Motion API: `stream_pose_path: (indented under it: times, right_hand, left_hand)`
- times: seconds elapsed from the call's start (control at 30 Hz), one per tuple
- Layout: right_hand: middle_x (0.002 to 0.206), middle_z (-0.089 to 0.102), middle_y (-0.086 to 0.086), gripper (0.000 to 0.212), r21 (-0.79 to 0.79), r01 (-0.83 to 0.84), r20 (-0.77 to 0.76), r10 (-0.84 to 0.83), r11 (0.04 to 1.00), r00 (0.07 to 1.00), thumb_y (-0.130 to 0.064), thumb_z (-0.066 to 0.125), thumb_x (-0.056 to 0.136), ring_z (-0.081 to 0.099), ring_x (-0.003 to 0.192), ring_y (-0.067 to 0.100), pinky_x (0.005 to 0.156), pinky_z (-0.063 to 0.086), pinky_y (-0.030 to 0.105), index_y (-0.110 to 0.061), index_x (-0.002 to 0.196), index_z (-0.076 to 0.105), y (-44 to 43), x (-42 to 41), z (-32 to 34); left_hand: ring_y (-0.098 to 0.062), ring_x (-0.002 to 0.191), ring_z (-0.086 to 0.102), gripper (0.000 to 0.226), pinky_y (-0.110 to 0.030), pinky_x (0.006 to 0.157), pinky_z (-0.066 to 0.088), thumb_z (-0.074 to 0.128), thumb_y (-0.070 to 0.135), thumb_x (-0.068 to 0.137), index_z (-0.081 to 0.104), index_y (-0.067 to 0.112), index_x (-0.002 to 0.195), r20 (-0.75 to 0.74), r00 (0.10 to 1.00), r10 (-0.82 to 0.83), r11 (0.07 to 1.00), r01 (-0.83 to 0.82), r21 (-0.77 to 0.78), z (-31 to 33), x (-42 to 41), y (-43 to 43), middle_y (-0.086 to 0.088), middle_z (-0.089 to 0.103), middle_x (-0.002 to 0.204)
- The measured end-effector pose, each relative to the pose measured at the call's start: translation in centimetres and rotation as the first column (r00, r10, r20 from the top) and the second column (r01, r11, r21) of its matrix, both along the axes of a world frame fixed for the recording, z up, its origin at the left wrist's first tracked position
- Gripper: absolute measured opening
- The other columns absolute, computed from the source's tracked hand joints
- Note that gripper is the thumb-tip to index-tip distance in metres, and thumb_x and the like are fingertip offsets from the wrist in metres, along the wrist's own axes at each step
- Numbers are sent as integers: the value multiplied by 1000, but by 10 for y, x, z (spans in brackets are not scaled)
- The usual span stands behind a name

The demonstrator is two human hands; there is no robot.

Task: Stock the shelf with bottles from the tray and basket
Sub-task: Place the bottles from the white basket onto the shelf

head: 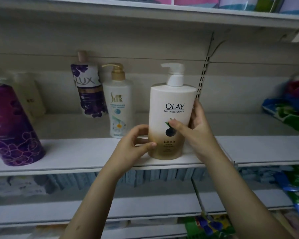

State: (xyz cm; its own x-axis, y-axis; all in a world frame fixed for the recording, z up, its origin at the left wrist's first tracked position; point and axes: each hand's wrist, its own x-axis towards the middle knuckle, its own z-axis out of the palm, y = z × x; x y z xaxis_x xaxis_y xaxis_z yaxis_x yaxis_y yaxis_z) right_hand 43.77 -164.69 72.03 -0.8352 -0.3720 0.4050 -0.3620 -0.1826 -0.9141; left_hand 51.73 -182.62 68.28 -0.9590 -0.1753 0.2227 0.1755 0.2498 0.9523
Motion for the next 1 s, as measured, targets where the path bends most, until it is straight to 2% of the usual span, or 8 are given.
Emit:
stream_pose_path:
  times: [0.1, 0.2, 0.33, 0.57, 0.73, 0.8, 0.9, 1.0]
  right_hand:
    - [131, 58, -16, 85, 179, -94, 18, 92, 979, 996, -17, 82, 70, 58, 119, 5, 90, 53, 24, -47, 135, 37, 17, -6, -16]
    - [127, 63, -5, 76, 291, -110, 96, 86, 950, 992, -25, 82, 73, 63, 113, 18, 88, 55, 31, -28, 139, 44, 27, -8, -36]
    - [121, 65, 3, 64, 286, -73, 88, 50, 955, 995, -22, 76, 77, 66, 105, 15, 85, 55, 30, -22, 135, 47, 26, -6, -42]
    - [122, 65, 0, 64, 272, -20, 58, 4, 962, 998, -18, 71, 79, 66, 103, 9, 82, 54, 23, -17, 138, 46, 22, -1, -46]
    - [120, 64, -4, 58, 281, -6, 40, -5, 960, 999, -11, 70, 85, 67, 99, 5, 80, 53, 21, -22, 137, 47, 23, 0, -47]
    - [118, 66, -6, 53, 302, 16, 22, -24, 953, 999, -15, 70, 86, 66, 101, 7, 82, 54, 23, -27, 132, 50, 24, 1, -49]
    - [112, 69, -10, 44, 352, 73, -16, -72, 933, 997, -29, 72, 85, 65, 105, 6, 93, 53, 29, -34, 124, 54, 25, 5, -51]
    - [122, 62, -14, 52, 362, 138, -50, -129, 922, 990, -33, 66, 89, 58, 112, -3, 100, 47, 22, -35, 136, 45, 27, 18, -52]
  left_hand:
    - [-4, 102, 65, 40, -24, 85, 54, 71, 16, 85, 57, 31, 119, -7, 1000, -17, 1000, 17, 12, -3, 0, -1, 15, 65, 117]
    - [-3, 102, 65, 39, -23, 84, 54, 71, 18, 86, 58, 33, 119, 9, 999, -33, 999, 33, 20, -4, -2, -2, 16, 65, 117]
    - [-1, 99, 66, 36, -20, 82, 53, 70, 20, 87, 59, 33, 120, 20, 1000, -12, 1000, 12, 9, -5, -1, -2, 18, 66, 117]
    - [-1, 95, 67, 31, -19, 83, 52, 70, 21, 88, 62, 35, 114, 12, 1000, 10, 1000, -10, -2, -8, 0, -3, 20, 69, 111]
    - [1, 96, 66, 33, -23, 85, 53, 68, 25, 88, 60, 35, 119, 20, 999, 30, 999, -29, -33, -9, 1, 0, 22, 67, 112]
    - [1, 96, 65, 38, -27, 88, 54, 67, 30, 89, 59, 32, 126, 8, 998, 63, 994, -62, -89, -9, 5, 4, 20, 66, 115]
    - [3, 95, 65, 37, -32, 89, 54, 62, 37, 91, 56, 39, 128, -35, 989, 143, 966, -147, -212, -12, 12, 12, 20, 66, 115]
    - [-1, 109, 59, 38, -37, 95, 52, 58, 32, 94, 55, 39, 131, -67, 970, 232, 948, -241, -209, -14, 24, 25, 21, 63, 122]
